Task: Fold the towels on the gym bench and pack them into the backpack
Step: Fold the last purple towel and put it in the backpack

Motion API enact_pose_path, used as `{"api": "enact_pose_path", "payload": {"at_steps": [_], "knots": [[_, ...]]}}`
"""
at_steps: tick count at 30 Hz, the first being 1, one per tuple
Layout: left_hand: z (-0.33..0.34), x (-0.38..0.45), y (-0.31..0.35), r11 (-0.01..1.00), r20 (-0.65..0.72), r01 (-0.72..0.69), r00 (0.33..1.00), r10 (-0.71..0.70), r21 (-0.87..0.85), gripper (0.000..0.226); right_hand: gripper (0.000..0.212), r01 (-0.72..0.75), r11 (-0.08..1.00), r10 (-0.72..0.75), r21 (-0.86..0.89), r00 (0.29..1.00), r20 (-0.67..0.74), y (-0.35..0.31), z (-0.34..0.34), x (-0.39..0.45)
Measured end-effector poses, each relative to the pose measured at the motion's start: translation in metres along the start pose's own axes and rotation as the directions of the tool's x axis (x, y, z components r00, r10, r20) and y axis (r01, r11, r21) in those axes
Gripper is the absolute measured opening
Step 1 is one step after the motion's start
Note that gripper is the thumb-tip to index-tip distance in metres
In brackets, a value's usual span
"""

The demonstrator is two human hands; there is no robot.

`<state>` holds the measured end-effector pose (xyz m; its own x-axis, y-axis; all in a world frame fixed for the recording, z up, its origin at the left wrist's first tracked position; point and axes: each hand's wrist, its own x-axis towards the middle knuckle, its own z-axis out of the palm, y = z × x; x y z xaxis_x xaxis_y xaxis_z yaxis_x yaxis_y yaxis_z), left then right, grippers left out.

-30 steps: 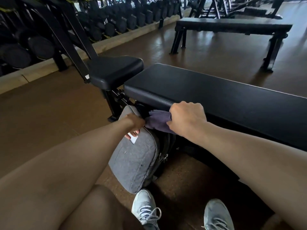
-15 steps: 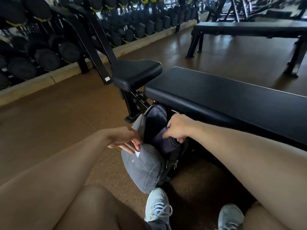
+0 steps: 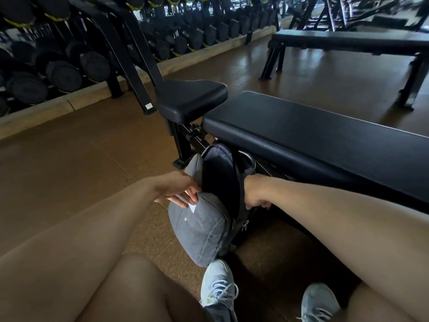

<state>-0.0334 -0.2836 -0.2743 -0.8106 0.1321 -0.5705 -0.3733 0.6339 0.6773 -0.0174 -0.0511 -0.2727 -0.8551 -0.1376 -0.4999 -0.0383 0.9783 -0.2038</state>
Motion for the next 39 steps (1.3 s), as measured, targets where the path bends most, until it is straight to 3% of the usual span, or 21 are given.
{"api": "enact_pose_path", "payload": {"at_steps": [3, 5, 7, 9, 13, 16, 20, 24, 28, 29, 31, 33, 35, 39], "knots": [[0.003, 0.003, 0.002, 1.000, -0.069, -0.024, 0.997, 0.023, -0.014, 0.019, 0.051, -0.083, 0.996, 0.083, -0.018, 0.996, 0.044, 0.012, 0.009, 0.009], [0.004, 0.006, 0.004, 0.999, -0.130, -0.035, 0.991, 0.031, -0.029, 0.019, 0.064, -0.121, 0.991, 0.112, 0.058, 0.984, 0.140, 0.021, 0.022, 0.021], [0.003, 0.009, 0.005, 0.998, -0.200, -0.035, 0.980, 0.023, -0.059, 0.019, 0.054, -0.116, 0.978, 0.088, 0.172, 0.983, 0.162, 0.022, 0.036, 0.027], [0.000, 0.010, 0.004, 0.994, -0.259, -0.033, 0.966, 0.005, -0.103, 0.019, 0.034, -0.062, 0.973, 0.043, 0.224, 0.995, 0.087, 0.019, 0.046, 0.033], [-0.007, 0.012, -0.005, 0.972, -0.377, -0.015, 0.923, -0.076, -0.233, 0.022, 0.045, 0.018, 0.970, 0.012, 0.243, 0.992, -0.123, 0.004, 0.061, 0.041], [-0.014, 0.014, -0.012, 0.944, -0.435, -0.029, 0.892, -0.124, -0.329, 0.023, 0.046, 0.078, 0.988, -0.042, 0.130, 0.963, -0.265, -0.016, 0.071, 0.046], [-0.022, 0.015, -0.020, 0.913, -0.469, -0.046, 0.868, -0.165, -0.406, 0.022, 0.042, 0.130, 0.991, -0.126, -0.008, 0.940, -0.318, -0.044, 0.086, 0.051], [-0.028, 0.015, -0.028, 0.909, -0.483, -0.055, 0.860, -0.167, -0.412, 0.020, 0.027, 0.103, 0.995, -0.093, 0.009, 0.929, -0.359, -0.059, 0.088, 0.055], [-0.032, 0.015, -0.033, 0.914, -0.491, -0.070, 0.859, -0.148, -0.400, 0.020, 0.024, 0.065, 0.969, 0.016, 0.239, 0.947, -0.321, -0.068, 0.091, 0.051], [-0.032, 0.014, -0.033, 0.914, -0.488, -0.071, 0.861, -0.146, -0.399, 0.021, 0.019, 0.063, 0.923, 0.053, 0.380, 0.956, -0.288, -0.070, 0.095, 0.050], [-0.031, 0.012, -0.033, 0.916, -0.478, -0.073, 0.867, -0.137, -0.395, 0.023, 0.006, 0.063, 0.731, 0.134, 0.680, 0.963, -0.233, -0.073, 0.106, 0.049], [-0.030, 0.010, -0.031, 0.924, -0.468, -0.071, 0.875, -0.123, -0.375, 0.024, 0.012, 0.076, 0.626, 0.185, 0.776, 0.953, -0.242, -0.071, 0.120, 0.055], [-0.030, 0.008, -0.030, 0.934, -0.456, -0.068, 0.884, -0.108, -0.351, 0.025, 0.013, 0.113, 0.657, 0.181, 0.745, 0.936, -0.302, -0.067, 0.125, 0.059], [-0.029, 0.007, -0.032, 0.952, -0.421, -0.059, 0.904, -0.077, -0.300, 0.025, 0.025, 0.121, 0.837, 0.088, 0.534, 0.933, -0.350, -0.061, 0.112, 0.048]]}}
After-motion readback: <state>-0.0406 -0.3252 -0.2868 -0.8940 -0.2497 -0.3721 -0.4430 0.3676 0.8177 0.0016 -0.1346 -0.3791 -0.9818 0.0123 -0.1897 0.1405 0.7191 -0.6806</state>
